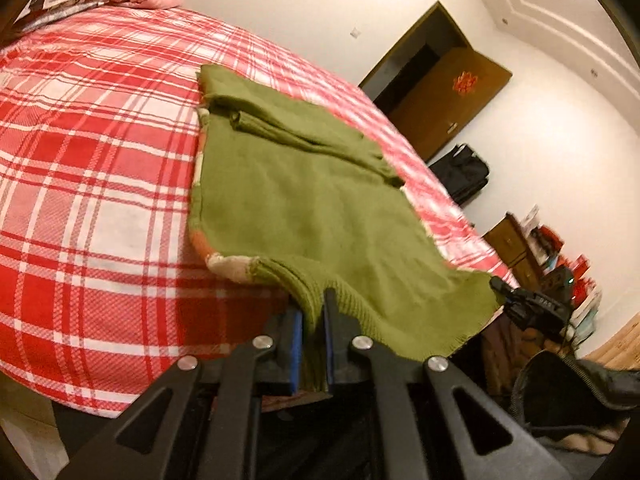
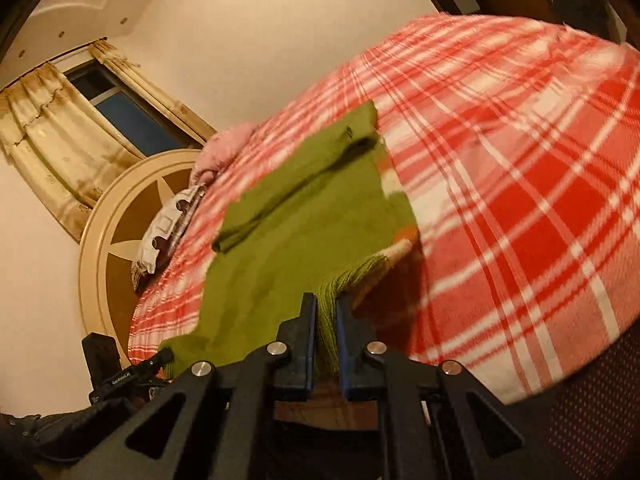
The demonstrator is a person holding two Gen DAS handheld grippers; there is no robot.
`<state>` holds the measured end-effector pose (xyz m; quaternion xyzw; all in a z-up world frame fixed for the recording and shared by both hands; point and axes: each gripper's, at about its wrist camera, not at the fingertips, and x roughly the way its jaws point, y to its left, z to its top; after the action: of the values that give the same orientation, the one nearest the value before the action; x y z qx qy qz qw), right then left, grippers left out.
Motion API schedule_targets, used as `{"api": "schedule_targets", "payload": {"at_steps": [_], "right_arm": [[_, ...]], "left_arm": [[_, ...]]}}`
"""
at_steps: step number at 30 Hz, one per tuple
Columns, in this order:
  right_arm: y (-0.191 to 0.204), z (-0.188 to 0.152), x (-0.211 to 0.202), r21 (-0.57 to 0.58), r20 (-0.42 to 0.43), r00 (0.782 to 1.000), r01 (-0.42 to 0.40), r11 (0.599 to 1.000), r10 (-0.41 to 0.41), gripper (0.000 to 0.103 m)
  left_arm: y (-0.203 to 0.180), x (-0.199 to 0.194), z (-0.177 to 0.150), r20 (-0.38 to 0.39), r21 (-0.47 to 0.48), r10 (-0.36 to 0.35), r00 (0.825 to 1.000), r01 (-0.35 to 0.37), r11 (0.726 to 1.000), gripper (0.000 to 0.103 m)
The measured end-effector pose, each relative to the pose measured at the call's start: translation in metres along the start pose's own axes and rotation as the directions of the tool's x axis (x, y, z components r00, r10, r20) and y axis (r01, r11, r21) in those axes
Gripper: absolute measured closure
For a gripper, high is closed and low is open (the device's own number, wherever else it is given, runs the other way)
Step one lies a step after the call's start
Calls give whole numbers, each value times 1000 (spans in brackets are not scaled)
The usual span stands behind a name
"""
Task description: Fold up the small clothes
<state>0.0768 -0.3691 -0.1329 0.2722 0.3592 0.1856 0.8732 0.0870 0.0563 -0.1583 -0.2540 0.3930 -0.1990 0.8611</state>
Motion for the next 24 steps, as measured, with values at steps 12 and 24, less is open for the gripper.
{"api": "schedule_targets", "payload": {"at_steps": [12, 24], "right_arm": [[16, 51, 7, 10, 53, 995, -81, 997, 80, 94], [42, 108, 35, -41, 96, 990, -101, 994, 104, 95]], "left_arm": [[-5, -9, 45, 110, 4, -86, 990, 87, 996, 94], [6, -2, 98, 177, -9, -102, 979, 105, 994, 94]]}}
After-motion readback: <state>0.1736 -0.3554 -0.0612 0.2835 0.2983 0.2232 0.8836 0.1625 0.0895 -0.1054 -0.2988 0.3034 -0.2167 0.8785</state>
